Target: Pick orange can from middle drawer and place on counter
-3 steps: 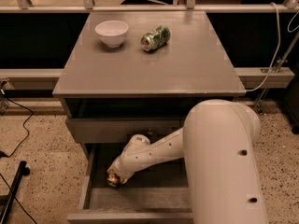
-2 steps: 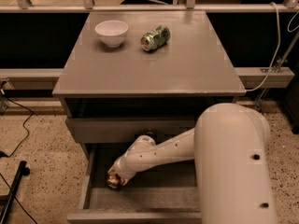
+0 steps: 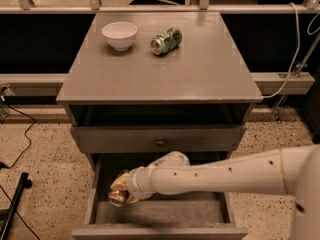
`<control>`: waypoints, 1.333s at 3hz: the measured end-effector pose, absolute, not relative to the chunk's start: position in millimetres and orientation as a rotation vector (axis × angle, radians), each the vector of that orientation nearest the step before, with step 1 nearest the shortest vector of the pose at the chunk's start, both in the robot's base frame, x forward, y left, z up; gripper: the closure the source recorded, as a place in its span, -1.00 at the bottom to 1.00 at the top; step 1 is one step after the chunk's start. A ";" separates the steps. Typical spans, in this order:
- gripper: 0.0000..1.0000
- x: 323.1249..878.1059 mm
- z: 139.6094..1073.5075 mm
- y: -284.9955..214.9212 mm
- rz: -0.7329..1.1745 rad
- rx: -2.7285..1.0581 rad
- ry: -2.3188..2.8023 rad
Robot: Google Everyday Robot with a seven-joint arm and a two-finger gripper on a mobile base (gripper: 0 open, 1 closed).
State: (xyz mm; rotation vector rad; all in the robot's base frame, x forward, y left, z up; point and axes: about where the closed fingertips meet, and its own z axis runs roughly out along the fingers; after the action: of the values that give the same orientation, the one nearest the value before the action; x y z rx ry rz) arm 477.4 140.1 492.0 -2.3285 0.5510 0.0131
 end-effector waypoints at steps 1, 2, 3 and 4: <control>0.78 443.7 551.3 131.9 -0.054 -2.271 0.448; 1.00 428.4 602.0 132.3 -0.005 -2.184 0.425; 1.00 422.7 701.5 103.6 -0.105 -2.146 0.294; 1.00 443.9 764.5 56.2 -0.243 -2.142 0.320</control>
Offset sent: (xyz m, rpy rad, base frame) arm -0.0507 -0.1224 0.2274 0.2829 -0.2280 0.0547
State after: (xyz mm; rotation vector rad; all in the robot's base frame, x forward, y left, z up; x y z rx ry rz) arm 443.9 56.2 764.5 -2.1421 0.3198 -0.2434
